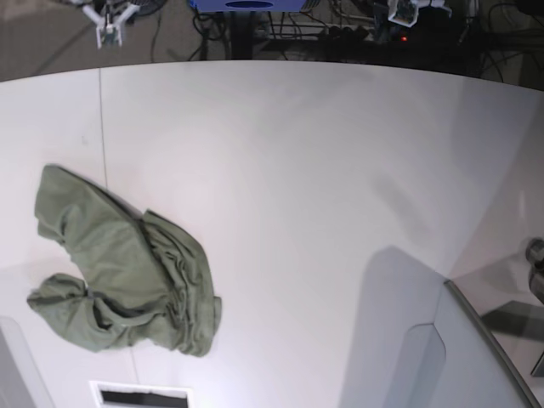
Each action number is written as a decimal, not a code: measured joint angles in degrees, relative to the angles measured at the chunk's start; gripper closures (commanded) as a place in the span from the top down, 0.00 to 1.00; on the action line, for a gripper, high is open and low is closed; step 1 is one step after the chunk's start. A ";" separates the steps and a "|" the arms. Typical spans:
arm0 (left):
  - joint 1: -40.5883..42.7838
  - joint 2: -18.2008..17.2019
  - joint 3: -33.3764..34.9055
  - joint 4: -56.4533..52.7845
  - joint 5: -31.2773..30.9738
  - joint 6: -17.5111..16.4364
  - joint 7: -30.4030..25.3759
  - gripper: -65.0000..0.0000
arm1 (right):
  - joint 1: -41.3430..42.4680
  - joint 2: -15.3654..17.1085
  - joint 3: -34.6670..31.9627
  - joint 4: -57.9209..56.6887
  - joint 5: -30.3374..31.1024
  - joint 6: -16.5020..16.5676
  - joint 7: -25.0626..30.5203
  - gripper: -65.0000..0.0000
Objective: Layout the t-shirt on the table in an organized manner, then fold the t-shirt properly
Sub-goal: 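Lower the right gripper onto the crumpled green t-shirt and grasp it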
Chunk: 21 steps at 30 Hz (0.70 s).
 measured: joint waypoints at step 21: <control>-28.26 5.27 2.29 19.21 0.00 -0.31 41.97 0.01 | 45.22 0.76 -0.37 6.84 -7.87 12.92 -24.17 0.70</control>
